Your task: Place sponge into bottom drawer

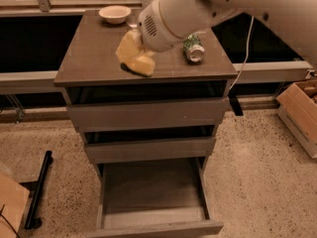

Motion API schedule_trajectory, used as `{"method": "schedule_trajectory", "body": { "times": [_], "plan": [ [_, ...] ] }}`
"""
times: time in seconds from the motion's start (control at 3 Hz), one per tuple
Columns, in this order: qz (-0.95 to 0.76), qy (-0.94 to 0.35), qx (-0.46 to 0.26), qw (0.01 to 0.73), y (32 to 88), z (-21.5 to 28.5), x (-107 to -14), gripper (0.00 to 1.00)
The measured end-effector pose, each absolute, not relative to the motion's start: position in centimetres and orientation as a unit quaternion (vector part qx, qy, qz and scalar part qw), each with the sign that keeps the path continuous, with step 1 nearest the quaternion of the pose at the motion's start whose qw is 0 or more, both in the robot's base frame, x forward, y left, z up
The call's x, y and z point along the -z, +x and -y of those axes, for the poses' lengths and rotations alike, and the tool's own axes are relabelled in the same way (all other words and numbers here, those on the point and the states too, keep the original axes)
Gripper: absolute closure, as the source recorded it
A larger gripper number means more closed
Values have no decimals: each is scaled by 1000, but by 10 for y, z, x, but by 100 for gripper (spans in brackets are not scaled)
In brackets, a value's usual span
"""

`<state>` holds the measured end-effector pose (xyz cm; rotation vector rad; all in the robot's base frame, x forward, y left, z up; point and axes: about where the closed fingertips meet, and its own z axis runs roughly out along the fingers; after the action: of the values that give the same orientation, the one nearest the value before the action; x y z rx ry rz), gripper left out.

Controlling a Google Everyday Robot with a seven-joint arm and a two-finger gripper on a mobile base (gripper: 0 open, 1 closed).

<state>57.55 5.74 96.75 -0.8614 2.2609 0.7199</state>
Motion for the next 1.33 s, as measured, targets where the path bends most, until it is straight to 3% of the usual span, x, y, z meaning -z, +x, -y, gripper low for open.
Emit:
{"method": "schedule_trajectory", "body": {
  "times": [0.33, 1.33],
  "plan": [
    [-885, -242, -274, 287, 512, -40, -940, 100],
    [-885, -172, -343, 262, 515, -8, -698, 100]
  ]
}}
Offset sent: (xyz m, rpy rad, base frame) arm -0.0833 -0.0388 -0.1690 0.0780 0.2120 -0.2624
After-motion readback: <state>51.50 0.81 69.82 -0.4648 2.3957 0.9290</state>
